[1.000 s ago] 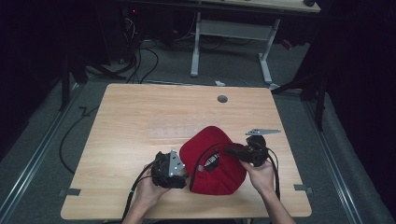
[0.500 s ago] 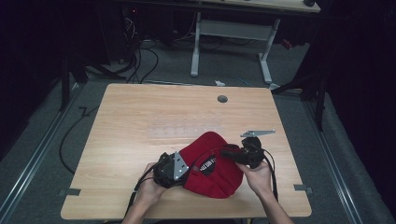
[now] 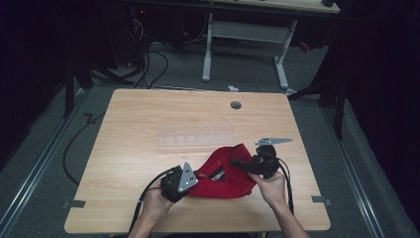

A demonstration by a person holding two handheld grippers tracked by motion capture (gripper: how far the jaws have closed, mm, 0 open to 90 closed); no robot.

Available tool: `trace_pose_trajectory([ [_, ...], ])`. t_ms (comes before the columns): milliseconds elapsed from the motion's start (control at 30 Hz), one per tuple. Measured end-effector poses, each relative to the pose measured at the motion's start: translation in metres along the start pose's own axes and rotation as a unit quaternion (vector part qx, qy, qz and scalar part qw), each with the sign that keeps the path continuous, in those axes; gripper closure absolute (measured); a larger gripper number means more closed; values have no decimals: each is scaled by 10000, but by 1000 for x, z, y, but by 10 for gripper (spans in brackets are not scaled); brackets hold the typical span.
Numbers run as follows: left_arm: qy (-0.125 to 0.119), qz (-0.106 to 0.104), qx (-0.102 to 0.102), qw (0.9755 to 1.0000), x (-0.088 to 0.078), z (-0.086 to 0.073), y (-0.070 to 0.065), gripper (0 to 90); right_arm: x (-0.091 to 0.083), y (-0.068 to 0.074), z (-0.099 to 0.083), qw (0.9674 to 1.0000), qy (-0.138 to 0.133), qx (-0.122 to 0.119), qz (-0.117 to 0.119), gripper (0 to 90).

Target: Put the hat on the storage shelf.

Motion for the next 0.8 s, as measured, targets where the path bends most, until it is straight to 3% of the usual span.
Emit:
trace_pose_trajectory([
  [167,244,-137,183,9994,-2,-2,-7,842,-9,-9,5,9995,-298,139,16,572],
  [233,396,-121,367,9985,2,-3,-12,855,-13,-14,8,9990,-390,212,-88,532],
  [300,422,-112,363,9984,2,-3,-11,857,-17,-17,9,9984,-479,243,-178,517],
  [367,373,-78,250,9990,2,1,-8,859,-35,-25,12,9954,-837,345,-318,481],
  [433,228,-71,119,9996,-2,8,-4,859,-45,-29,14,9938,-987,346,-379,477],
  [567,162,34,71,9998,-4,11,1,858,-52,-33,17,9926,-1101,272,-444,474],
  [667,-37,205,-257,9995,-11,17,14,858,-58,-38,14,9891,-1303,316,-602,463],
  [700,-37,205,-257,9995,-11,17,14,858,-58,-39,12,9884,-1330,308,-661,463],
  [800,-140,268,-429,9986,-16,22,22,857,-55,-40,7,9886,-1264,261,-775,458],
])
Point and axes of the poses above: each handheld gripper's, and its own axes: x roughly forward along the jaws, z roughly out of its top, y roughly to its left, the point moved 1 cm from there along x, roughly forward along the jaws, and after that the axes turned 5 degrees about -x, right-handed, at the moved point
